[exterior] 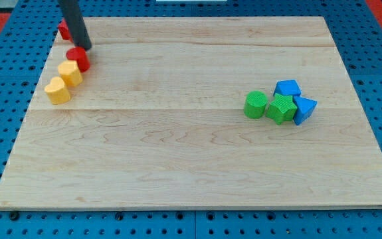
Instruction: Align the red circle and yellow blocks below the red star
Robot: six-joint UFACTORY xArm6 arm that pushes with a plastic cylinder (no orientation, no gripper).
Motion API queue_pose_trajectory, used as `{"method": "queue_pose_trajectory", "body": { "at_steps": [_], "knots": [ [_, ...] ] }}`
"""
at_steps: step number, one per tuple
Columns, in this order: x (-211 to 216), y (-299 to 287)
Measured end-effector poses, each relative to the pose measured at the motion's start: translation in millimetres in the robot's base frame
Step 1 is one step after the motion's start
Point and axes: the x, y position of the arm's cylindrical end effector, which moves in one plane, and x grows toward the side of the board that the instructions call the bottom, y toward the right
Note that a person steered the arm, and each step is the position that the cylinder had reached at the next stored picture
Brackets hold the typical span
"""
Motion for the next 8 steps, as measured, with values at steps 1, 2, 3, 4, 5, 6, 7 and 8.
{"method": "queue_pose_trajectory", "body": {
  "at_steps": [1, 2, 3, 4, 5, 6, 7, 8],
  "knots": [
    [9.1, 78.0],
    [50.4, 73.9],
    [80.4, 0.8],
    [49.3, -5.3],
    [30.0, -26.0],
    [25.4, -18.7],
    [27.8, 48.9],
    [47.9, 38.8]
  ]
}}
